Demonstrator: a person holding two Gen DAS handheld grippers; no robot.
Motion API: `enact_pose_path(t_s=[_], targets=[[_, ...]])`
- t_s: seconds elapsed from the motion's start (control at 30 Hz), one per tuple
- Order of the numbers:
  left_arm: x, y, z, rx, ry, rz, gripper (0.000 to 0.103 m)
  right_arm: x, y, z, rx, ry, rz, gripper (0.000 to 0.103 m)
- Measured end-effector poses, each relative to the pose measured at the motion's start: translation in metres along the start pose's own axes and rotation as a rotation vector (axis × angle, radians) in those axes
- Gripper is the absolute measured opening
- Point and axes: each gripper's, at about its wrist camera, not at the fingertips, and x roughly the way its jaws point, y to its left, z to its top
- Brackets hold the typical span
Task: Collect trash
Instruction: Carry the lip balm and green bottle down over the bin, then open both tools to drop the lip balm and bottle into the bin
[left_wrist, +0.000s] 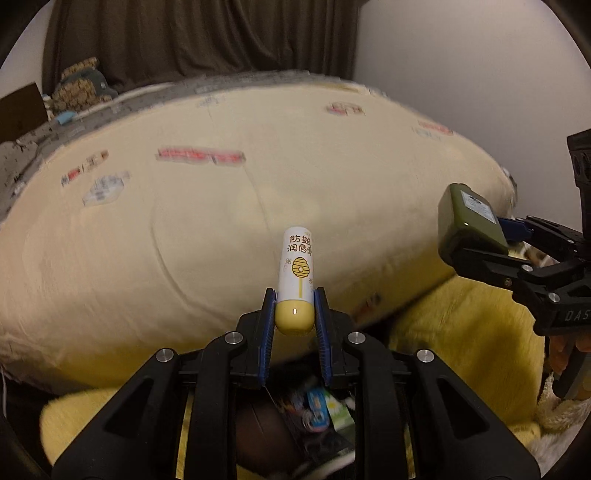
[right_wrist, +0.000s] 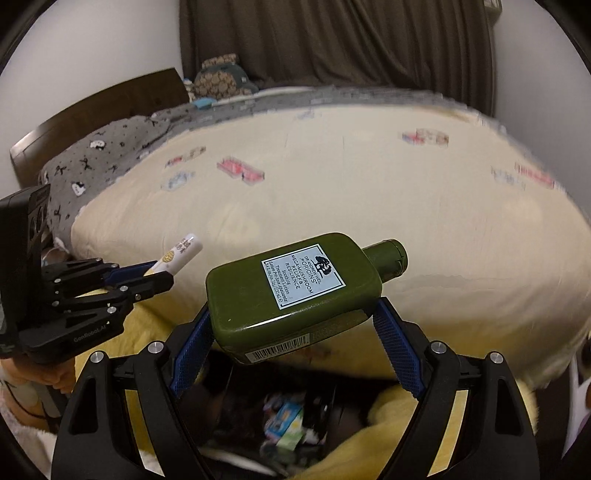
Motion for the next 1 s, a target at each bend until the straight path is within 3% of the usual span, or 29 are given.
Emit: enact_pose_path(t_s=[0.3, 0.63, 0.73, 0.8, 0.93, 0.97, 1.0], targets=[[0.029, -0.010, -0.049, 0.003, 0.158, -0.052, 0.019, 0.032, -0.006, -0.050, 0.035, 0.167, -0.024, 0.084], [0.092, -0.010, -0.085, -0.024, 0.387, -0.142, 0.019, 0.083, -0.012, -0.091, 0.115, 0.374, 0.047, 0.084], [0.106, -0.006, -0.091, -0.043, 0.434, -0.160, 0.019, 0.091, -0.016, -0.095, 0.150, 0.395, 0.049, 0.083], [0.110, -0.004, -0.093, -0.052, 0.449, -0.160, 0.019, 0.094, -0.019, -0.097, 0.168, 0.404, 0.059, 0.074], [0.117, -0.002, -0.095, -0.069, 0.463, -0.165, 0.021, 0.094, -0.021, -0.094, 0.168, 0.394, 0.059, 0.074], [0.116, -0.001, -0.098, -0.074, 0.467, -0.162, 0.024, 0.095, -0.021, -0.094, 0.172, 0.390, 0.058, 0.074], [0.116, 0.001, -0.098, -0.081, 0.466, -0.157, 0.036, 0.095, -0.021, -0.093, 0.176, 0.386, 0.061, 0.074]])
